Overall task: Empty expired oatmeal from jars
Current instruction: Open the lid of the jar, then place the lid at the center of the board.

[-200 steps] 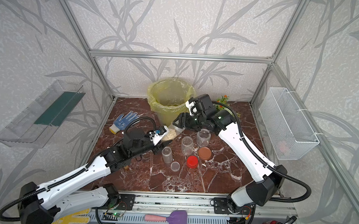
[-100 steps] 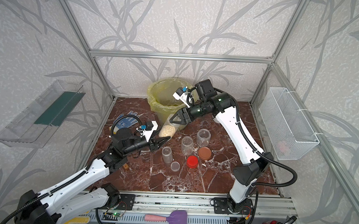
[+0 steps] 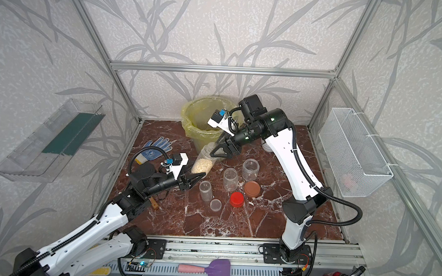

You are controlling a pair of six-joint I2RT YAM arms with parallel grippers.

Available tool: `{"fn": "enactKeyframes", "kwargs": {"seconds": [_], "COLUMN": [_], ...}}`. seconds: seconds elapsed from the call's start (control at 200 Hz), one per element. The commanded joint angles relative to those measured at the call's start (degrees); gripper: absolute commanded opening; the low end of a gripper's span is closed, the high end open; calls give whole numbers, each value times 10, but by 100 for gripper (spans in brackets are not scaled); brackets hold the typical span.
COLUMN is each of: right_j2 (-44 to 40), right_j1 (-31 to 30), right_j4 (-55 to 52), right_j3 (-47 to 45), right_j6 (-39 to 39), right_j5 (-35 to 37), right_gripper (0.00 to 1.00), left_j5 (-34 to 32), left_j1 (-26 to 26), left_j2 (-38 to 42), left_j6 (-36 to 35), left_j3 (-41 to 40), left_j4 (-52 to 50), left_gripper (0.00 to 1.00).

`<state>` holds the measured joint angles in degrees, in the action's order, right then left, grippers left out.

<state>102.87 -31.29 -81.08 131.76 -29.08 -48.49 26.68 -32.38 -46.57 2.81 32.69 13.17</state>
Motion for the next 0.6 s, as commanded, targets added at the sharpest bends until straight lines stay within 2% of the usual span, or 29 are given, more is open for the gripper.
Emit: {"fn": "enactKeyframes", "kwargs": {"seconds": [0.0, 0.13, 0.21, 0.285, 0.54, 0.595], "right_j2": [-19, -5, 1, -1, 2, 15], "right_j1": [2, 3, -2, -22, -162, -186], "right_j4": [-60, -59, -43, -8, 166, 199], "right_j3": [38, 38, 21, -12, -162, -184], "right_j6": [-81, -89, -75, -46, 48, 69], "right_j5": [-1, -10, -24, 6, 147, 177], "right_gripper": [0, 0, 0, 0, 1, 1], "left_j5": [-52, -70, -115, -180, -451, -482], "left_j1": [10, 9, 10, 9, 10, 10], "left_j2": [28, 60, 88, 123, 285, 318], "left_j6": [37, 43, 44, 53, 115, 130], "left_j3": [-8, -12, -14, -17, -14, -13], "left_j4": [-21, -46, -68, -92, -257, -287], "left_gripper": [0, 0, 0, 0, 0, 0]}}
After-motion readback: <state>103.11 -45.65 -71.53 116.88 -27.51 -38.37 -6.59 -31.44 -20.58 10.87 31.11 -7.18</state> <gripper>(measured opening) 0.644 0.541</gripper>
